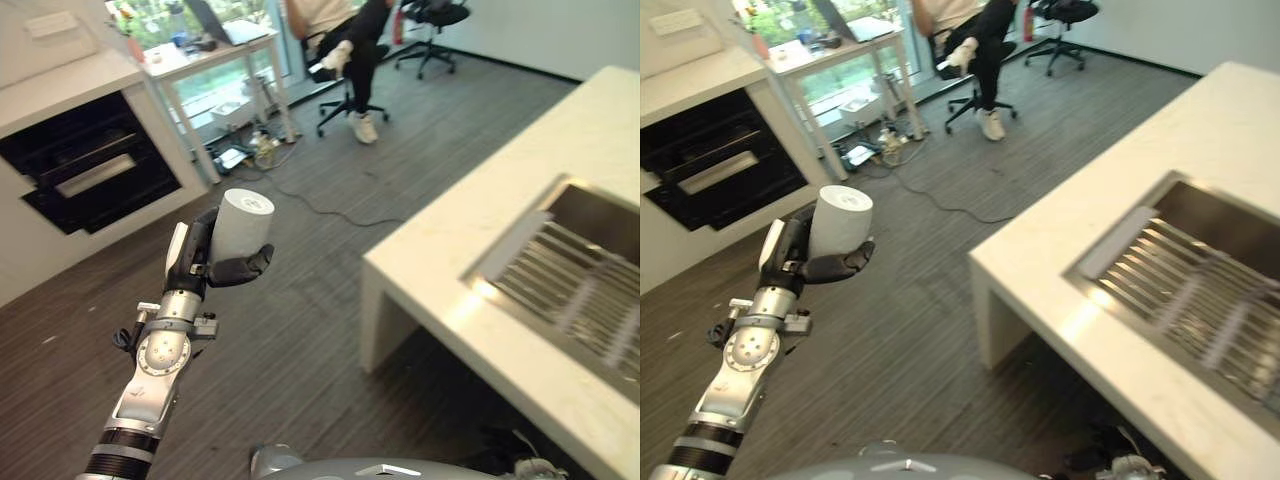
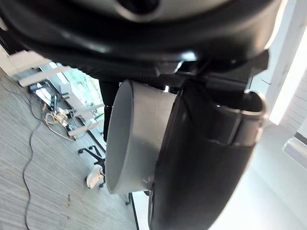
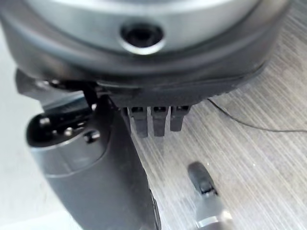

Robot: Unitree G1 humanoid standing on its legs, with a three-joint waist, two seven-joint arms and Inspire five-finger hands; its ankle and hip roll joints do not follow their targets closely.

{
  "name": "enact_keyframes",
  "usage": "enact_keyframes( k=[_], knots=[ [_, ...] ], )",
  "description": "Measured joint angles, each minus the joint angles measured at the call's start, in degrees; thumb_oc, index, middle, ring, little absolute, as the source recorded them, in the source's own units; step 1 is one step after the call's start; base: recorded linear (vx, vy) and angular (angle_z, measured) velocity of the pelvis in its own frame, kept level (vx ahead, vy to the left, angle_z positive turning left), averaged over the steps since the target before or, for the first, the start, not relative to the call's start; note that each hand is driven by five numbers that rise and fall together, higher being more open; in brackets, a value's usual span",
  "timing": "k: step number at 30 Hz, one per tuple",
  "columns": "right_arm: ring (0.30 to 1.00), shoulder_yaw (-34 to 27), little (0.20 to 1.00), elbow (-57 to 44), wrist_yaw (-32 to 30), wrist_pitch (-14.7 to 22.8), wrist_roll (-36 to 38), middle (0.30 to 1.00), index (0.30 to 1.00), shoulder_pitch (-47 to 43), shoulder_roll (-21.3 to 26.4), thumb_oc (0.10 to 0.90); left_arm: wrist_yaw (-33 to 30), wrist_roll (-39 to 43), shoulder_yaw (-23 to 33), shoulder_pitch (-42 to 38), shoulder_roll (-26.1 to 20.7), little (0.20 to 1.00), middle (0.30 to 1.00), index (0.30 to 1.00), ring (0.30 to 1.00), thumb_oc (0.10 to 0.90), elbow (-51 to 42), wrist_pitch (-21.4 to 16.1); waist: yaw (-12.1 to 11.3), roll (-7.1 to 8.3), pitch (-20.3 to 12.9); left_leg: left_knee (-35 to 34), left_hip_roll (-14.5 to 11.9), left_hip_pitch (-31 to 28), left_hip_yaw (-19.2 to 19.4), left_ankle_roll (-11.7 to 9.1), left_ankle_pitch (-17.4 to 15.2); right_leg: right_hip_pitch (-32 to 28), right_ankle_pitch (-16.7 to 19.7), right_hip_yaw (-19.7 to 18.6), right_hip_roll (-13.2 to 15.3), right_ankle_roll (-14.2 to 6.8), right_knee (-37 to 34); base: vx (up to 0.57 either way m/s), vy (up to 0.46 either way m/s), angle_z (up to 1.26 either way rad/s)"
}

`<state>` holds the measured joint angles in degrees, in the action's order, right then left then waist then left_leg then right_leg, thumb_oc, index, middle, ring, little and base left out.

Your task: Place the dishes in the dishwasher.

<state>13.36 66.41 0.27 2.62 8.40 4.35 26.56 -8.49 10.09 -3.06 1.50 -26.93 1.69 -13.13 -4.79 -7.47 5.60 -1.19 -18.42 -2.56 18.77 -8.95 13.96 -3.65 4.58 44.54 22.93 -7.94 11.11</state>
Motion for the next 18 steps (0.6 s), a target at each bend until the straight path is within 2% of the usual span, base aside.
enact_keyframes(
  k=[1,2,3,4,5,6,7,8,9,10,11,12,13,14,15,16,17,18],
  knots=[
    [0.9,-0.9,0.9,0.2,0.0,0.1,0.2,0.9,0.9,-0.4,-0.7,0.8,0.0,-0.2,0.4,-0.2,-0.3,0.3,0.3,0.3,0.3,0.4,-0.8,-0.1,0.5,-1.74,-0.6,-3.9,-0.8,0.8,-0.5,1.4,0.6,3.1,-4.5,-0.6,-2.9,-3.1,1.2,-0.3,0.291,1.71],
    [0.9,-0.5,0.9,0.3,0.1,0.4,0.1,0.9,0.9,-1.9,-1.8,0.8,0.1,-0.9,1.4,-2.6,-1.8,0.3,0.3,0.3,0.3,0.4,-1.2,0.0,1.6,-0.78,0.8,-4.2,-0.2,3.5,-1.1,1.6,0.7,4.8,-5.5,-1.2,-7.1,-2.4,-0.7,-0.24,0.238,1.51],
    [0.9,-0.6,0.9,1.6,0.2,0.2,0.0,0.9,0.9,-3.2,-3.5,0.8,0.2,-1.4,1.6,-4.1,-3.1,0.3,0.3,0.3,0.3,0.4,-1.3,0.0,2.2,1.81,0.6,-4.3,1.3,5.3,-1.8,2.1,0.3,5.5,-4.6,-2.2,-9.8,0.4,-5.9,-0.26,0.258,2.13],
    [0.9,-1.0,0.9,3.1,0.2,0.0,0.0,0.9,0.9,-3.5,-3.7,0.8,0.5,-1.8,1.0,-4.7,-3.0,0.3,0.3,0.3,0.3,0.4,-1.6,0.1,4.3,2.37,0.5,-4.6,2.8,6.7,-3.7,3.2,-0.8,2.0,0.6,-2.6,-11.1,3.4,-11.0,-0.3,0.273,1.61],
    [0.9,-1.0,0.9,3.8,0.2,-0.1,0.0,0.9,0.9,-3.4,-3.7,0.8,1.0,-1.9,1.1,-4.1,-3.2,0.3,0.3,0.3,0.3,0.4,-2.6,0.1,3.7,2.76,0.7,-4.6,2.9,6.3,-2.0,3.2,-3.4,1.3,1.4,-1.3,-10.7,3.5,-11.6,-0.26,0.35,1.2],
    [0.9,-2.7,0.9,3.2,-0.8,0.1,0.1,0.9,0.9,-2.7,-4.7,0.8,1.3,-2.3,1.9,-0.2,-5.2,0.3,0.3,0.3,0.3,0.4,-7.5,-0.2,1.5,5.76,1.2,-1.2,2.5,5.8,4.7,0.1,-4.1,0.5,3.0,1.4,-6.9,2.5,-12.3,-0.17,0.417,0.75],
    [0.9,-3.7,0.9,3.0,-1.1,0.4,0.1,0.9,0.9,-1.8,-4.2,0.8,1.6,-3.3,1.6,0.0,-5.3,0.3,0.3,0.3,0.3,0.4,-8.2,-0.4,1.9,5.49,1.1,0.1,1.3,5.6,4.7,-2.1,-4.7,-1.3,3.6,3.8,-6.0,1.7,-12.5,-0.09,0.475,0.93],
    [0.9,-6.8,0.9,3.0,-1.1,0.3,0.2,0.9,0.9,-1.6,-3.7,0.8,1.6,-4.0,1.8,0.8,-4.8,0.3,0.3,0.3,0.3,0.4,-8.4,-1.7,2.2,4.57,0.5,0.9,0.1,4.6,4.2,-4.1,-6.4,-2.4,4.7,4.9,-4.7,-0.7,-12.1,-0.09,0.544,1.04],
    [0.9,-7.8,0.9,3.0,-1.2,0.2,0.1,0.9,0.9,-1.9,-4.1,0.8,1.7,-4.1,2.3,1.5,-4.8,0.3,0.3,0.3,0.3,0.4,-8.2,-2.3,2.4,5.79,0.8,0.3,2.5,4.5,4.5,-2.1,-5.8,-3.0,6.1,5.4,-2.4,-1.8,-11.7,-0.1,0.587,0.63],
    [0.9,-7.8,0.9,3.4,-2.6,0.1,0.1,0.9,0.9,-3.1,-5.9,0.8,2.0,-4.4,3.0,2.3,-4.5,0.3,0.3,0.3,0.3,0.4,-8.2,-2.3,1.5,6.53,1.3,0.9,5.4,4.8,4.1,-0.9,-7.0,-3.3,7.5,5.3,0.7,-1.5,-10.4,-0.03,0.553,0.76],
    [0.9,-9.5,0.9,7.6,-6.0,-0.9,0.2,0.9,0.9,-4.5,-9.3,0.8,2.5,-4.6,2.6,2.0,-1.3,0.3,0.3,0.3,0.3,0.4,-6.7,-1.7,0.6,8.02,1.4,4.9,9.0,6.6,2.0,2.4,-10.2,-4.5,10.5,5.2,6.0,0.4,-6.8,0.06,0.452,1.27],
    [0.9,-10.7,0.9,9.9,-6.0,-1.8,0.7,0.9,0.9,-4.2,-11.0,0.8,2.6,-4.7,0.2,1.3,-1.0,0.3,0.3,0.3,0.3,0.4,-5.1,-1.2,1.8,7.61,1.4,5.9,10.6,7.0,-2.5,4.5,-11.5,-6.2,11.9,4.3,7.9,2.6,-5.1,0.09,0.402,1.68],
    [0.9,-11.1,0.9,10.6,-5.4,-2.0,0.8,0.9,0.9,-4.2,-12.3,0.8,2.7,-5.0,-0.9,1.6,-2.3,0.3,0.3,0.3,0.3,0.4,-4.8,-0.6,1.9,6.71,1.4,4.0,11.7,6.6,-4.3,5.3,-11.0,-6.0,10.6,1.2,7.7,1.5,-3.2,0.13,0.365,1.42],
    [0.9,-12.2,0.9,10.5,-4.5,-1.7,0.9,0.9,0.9,-5.0,-13.2,0.8,2.6,-5.1,-0.6,1.6,-3.0,0.3,0.3,0.3,0.3,0.4,-4.6,-0.3,0.7,5.9,1.9,2.3,11.9,5.8,-6.0,7.3,-9.9,-4.3,5.7,-4.9,4.6,-1.1,-3.7,0.14,0.361,1.14],
    [0.9,-12.1,0.9,10.0,-4.0,-1.0,1.0,0.9,0.9,-5.4,-13.4,0.8,2.2,-5.1,-0.7,0.6,-3.4,0.3,0.3,0.3,0.3,0.4,-3.8,-0.1,1.3,4.59,2.4,2.0,11.8,6.1,-8.9,7.9,-9.7,-3.3,1.1,-13.4,0.3,-0.6,-4.9,0.13,0.204,1.37],
    [0.9,-11.0,0.9,8.3,-3.9,-0.7,2.1,0.9,0.9,-5.1,-13.4,0.8,2.2,-5.0,-1.4,-1.4,-3.9,0.3,0.3,0.3,0.3,0.4,-2.1,0.0,2.8,3.36,3.0,1.3,12.5,6.1,-13.3,8.7,-9.1,-2.8,-2.3,-24.5,-5.4,-1.3,-5.8,0.17,0.222,1.92],
    [0.9,-10.5,0.9,6.8,-3.6,-0.2,3.1,0.9,0.9,-4.6,-13.6,0.8,1.7,-5.0,-2.5,-3.3,-5.1,0.3,0.3,0.3,0.3,0.4,-0.5,0.0,3.9,2.88,3.4,-0.1,13.3,5.3,-16.6,9.3,-8.7,-1.4,-5.8,-35.7,-10.0,-2.6,-6.3,0.11,0.13,1.68],
    [0.9,-9.7,0.9,6.4,-3.3,0.1,3.2,0.9,0.9,-4.7,-13.6,0.8,1.5,-5.0,-2.6,-3.2,-6.0,0.3,0.3,0.3,0.3,0.4,-0.3,0.0,3.9,3.43,3.1,-2.1,14.4,3.7,-16.4,9.6,-8.3,0.2,-5.9,-37.2,-10.5,-2.8,-6.2,0.13,0.115,1.17]
  ],
)
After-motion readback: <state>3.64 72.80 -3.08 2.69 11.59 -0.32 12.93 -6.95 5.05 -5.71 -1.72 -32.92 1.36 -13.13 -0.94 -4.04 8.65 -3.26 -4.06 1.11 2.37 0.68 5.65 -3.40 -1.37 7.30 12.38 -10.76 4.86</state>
